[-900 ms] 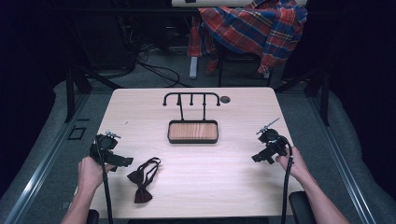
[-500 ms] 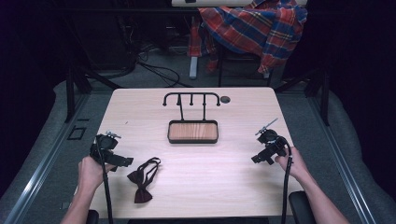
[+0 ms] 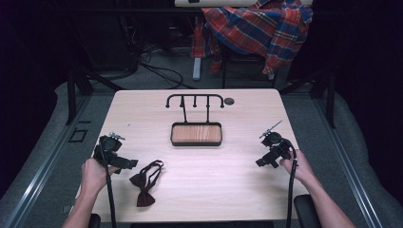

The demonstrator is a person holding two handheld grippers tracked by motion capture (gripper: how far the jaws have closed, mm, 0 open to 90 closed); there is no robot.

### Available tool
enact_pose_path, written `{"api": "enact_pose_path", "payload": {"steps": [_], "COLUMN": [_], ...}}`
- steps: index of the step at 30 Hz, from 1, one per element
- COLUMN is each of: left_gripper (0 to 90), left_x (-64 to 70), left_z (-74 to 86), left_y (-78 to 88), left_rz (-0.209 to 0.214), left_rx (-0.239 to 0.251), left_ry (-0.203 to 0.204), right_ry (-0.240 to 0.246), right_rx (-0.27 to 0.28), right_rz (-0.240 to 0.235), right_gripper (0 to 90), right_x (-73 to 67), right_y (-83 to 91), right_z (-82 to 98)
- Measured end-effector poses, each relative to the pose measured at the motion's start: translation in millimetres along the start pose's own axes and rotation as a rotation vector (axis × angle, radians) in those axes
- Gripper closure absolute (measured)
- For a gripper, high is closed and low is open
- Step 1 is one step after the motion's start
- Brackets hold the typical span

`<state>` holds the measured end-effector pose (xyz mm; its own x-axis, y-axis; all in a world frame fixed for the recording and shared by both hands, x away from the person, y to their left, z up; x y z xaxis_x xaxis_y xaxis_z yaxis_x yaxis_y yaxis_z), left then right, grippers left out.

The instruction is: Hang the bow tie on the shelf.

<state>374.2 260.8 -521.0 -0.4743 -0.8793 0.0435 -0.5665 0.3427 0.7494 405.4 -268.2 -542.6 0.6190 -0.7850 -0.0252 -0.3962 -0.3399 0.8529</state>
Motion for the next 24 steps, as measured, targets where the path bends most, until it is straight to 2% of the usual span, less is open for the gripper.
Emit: {"api": "enact_pose_path", "payload": {"steps": [8,11,24], "left_gripper": [0.0,0.0,0.5], "left_x": [10.1,13.6,32.8], "left_z": [-7.0,-9.3,-17.9], "left_y": [-4.7,-7.8,-26.9], "left_rz": [0.025,0.033,0.053], "left_rx": [0.003,-0.002,-0.049], "left_ry": [-0.028,-0.041,-0.099], "right_ry": [-0.008,0.003,-0.009], "right_rx": [0.009,-0.008,-0.005], "right_rz": [-0.004,-0.006,-0.006], "right_gripper": [15.7,15.7,15.7], "right_x": [-0.3,0.3,-0.3], "right_y": [-0.9,-0.4,-1.9], "right_z": [0.5,0.1,0.4]}}
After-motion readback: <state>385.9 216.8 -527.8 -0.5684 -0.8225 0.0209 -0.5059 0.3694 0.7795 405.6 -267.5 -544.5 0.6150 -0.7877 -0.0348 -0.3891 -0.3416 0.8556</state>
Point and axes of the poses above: each handheld gripper's, and its own axes: y roughly backward along the jaws, z roughly out of its underside, x roughly to its right, the point moved 2 cm from there along -y, roughly forward along the jaws, and after that the axes turned 14 degrees about x, right-handed, at the moved point
